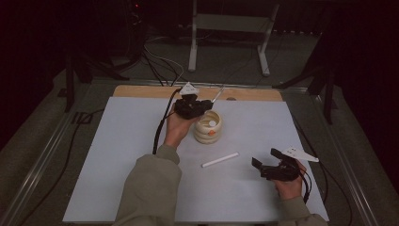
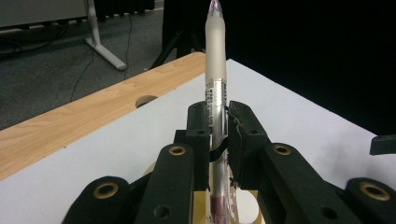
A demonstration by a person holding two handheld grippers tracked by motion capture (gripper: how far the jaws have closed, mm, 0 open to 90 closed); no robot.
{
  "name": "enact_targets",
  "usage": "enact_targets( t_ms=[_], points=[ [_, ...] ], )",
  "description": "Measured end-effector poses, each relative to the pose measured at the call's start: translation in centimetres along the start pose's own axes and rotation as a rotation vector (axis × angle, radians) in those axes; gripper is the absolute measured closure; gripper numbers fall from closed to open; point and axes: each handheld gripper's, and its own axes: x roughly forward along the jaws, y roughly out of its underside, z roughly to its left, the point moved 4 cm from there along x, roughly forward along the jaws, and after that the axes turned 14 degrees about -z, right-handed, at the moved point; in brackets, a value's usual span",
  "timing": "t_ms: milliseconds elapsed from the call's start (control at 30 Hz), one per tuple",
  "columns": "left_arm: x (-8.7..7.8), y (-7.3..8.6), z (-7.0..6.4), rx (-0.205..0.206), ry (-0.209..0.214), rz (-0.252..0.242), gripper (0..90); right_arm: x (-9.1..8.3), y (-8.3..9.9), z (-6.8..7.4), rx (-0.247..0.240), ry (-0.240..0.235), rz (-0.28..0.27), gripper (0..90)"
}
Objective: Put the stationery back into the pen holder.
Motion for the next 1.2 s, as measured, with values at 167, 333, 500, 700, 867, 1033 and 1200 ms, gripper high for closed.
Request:
enact_targets(
  t_ms=[167,333,500,700,867,1033,1200],
  points=[
    [0.3,0.3,0.2,0.006,-0.014,0.005,80.3,0.0,0.0,0.0,-0.001,0.0,0.0,0.0],
    [0.6,0.5,0.3,0.002,-0.015,0.001,80.3,0.0,0.0,-0.1,0.001,0.001,-0.003,0.0],
    [0.9,0.8,0.2,-0.003,-0.008,0.0,80.3,-0.1,0.0,-0.1,0.001,0.001,-0.004,0.0],
    [1.1,1.0,0.4,-0.015,-0.003,-0.006,80.3,-0.1,0.0,-0.1,0.003,0.002,-0.005,0.0],
    [1.3,1.1,0.6,-0.035,0.011,-0.016,80.3,-0.1,0.0,-0.1,0.004,0.002,-0.004,0.0],
    [1.5,1.3,0.9,-0.059,0.018,-0.025,80.3,-0.2,0.0,-0.1,0.004,0.005,-0.006,0.0],
    [1.6,1.5,1.2,-0.074,0.022,-0.027,80.3,-0.3,0.0,-0.2,0.009,0.009,-0.006,0.0]
  ],
)
